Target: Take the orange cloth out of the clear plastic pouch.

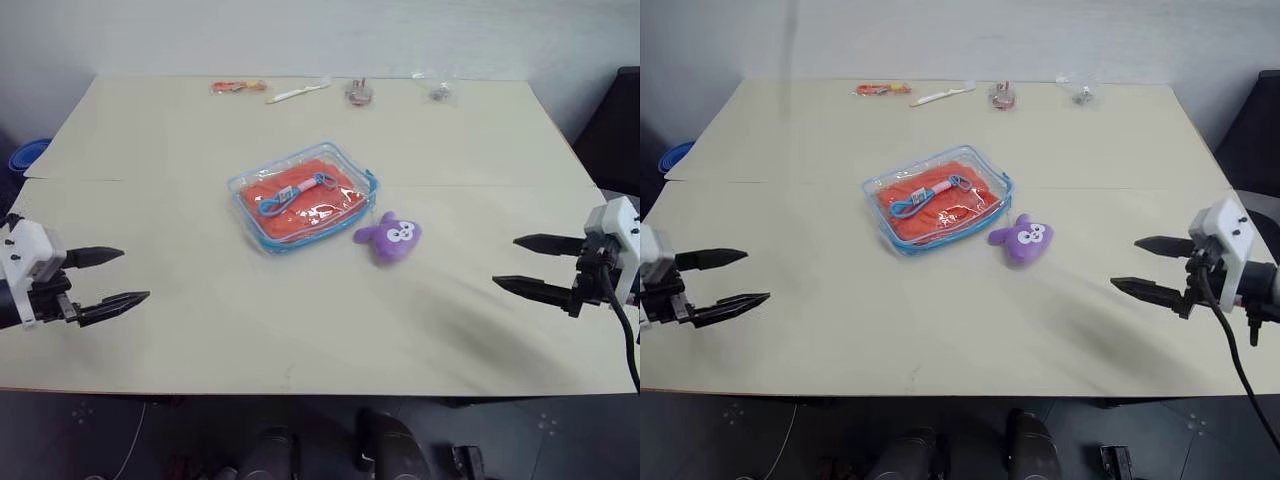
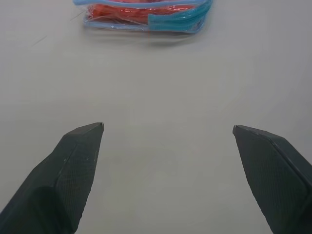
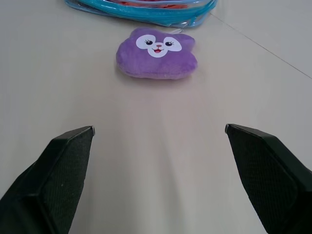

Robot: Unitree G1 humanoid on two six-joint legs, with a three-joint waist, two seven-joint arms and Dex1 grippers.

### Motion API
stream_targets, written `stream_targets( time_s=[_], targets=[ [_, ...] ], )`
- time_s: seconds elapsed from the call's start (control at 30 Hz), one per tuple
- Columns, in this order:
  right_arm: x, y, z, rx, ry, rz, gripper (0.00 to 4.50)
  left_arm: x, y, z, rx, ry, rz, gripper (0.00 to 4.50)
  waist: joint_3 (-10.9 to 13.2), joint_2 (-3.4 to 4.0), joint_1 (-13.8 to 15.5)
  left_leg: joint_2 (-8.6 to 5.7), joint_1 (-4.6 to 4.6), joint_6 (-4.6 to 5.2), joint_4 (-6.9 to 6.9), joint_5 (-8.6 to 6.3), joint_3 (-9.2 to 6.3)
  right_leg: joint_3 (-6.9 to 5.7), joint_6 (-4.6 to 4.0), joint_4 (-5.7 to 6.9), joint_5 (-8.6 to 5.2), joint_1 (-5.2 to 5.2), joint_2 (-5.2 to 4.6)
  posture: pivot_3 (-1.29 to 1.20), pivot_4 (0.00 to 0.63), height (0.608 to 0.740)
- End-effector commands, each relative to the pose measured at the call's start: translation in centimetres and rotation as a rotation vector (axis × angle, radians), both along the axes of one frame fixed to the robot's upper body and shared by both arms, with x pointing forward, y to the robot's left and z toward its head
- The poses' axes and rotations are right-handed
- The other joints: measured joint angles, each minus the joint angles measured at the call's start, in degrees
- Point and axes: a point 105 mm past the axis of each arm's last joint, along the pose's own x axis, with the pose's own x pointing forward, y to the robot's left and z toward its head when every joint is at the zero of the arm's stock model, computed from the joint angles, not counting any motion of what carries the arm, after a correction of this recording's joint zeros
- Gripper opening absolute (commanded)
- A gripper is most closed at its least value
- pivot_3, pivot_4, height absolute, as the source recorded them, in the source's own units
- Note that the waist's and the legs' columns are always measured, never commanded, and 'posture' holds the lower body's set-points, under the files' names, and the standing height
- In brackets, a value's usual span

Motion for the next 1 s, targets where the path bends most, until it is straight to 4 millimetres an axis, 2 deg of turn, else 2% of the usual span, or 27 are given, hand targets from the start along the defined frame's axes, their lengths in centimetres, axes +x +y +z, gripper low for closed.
stream_targets(
  time_s=[0.03,0.23,0.37,0.77,1.0],
  targets=[
    [-0.2,0.3,1.1,-0.006,-0.051,0.007,4.47,-0.2,-0.1,0.7,0.031,-0.034,-0.013,4.50,0.0,0.00,0.0,0.00,0.00,0.00,0.00,0.00,0.00,0.00,0.00,0.00,0.00,0.00,0.00,0.00,0.150,0.740],
    [-0.2,0.2,0.8,-0.026,-0.053,-0.010,4.47,0.3,-0.2,0.2,0.063,-0.025,0.005,4.50,0.0,0.00,0.1,0.00,0.00,0.00,0.00,0.00,-0.01,0.01,0.00,0.00,0.00,0.00,0.00,0.00,0.150,0.740],
    [-0.3,0.2,0.7,-0.036,-0.053,-0.015,4.47,0.4,0.1,-0.4,0.054,0.060,0.052,4.50,0.0,0.00,0.1,-0.01,0.00,0.00,0.00,0.00,0.00,0.01,0.00,0.00,0.00,0.00,0.00,0.00,0.150,0.740],
    [-0.8,0.9,0.4,0.011,0.001,-0.008,4.47,0.9,-0.9,0.9,-0.002,0.002,0.040,4.50,0.0,0.01,0.1,0.00,0.00,0.00,0.00,0.00,-0.08,0.02,0.00,0.01,0.00,-0.01,0.00,0.00,0.150,0.740],
    [-0.7,0.9,0.5,0.017,-0.005,-0.009,4.47,1.1,-1.4,0.7,0.010,-0.008,0.036,4.50,0.0,0.01,0.2,-0.02,0.00,0.00,0.01,0.00,-0.08,0.02,0.00,0.02,0.00,0.00,0.00,0.00,0.150,0.740]
  ],
)
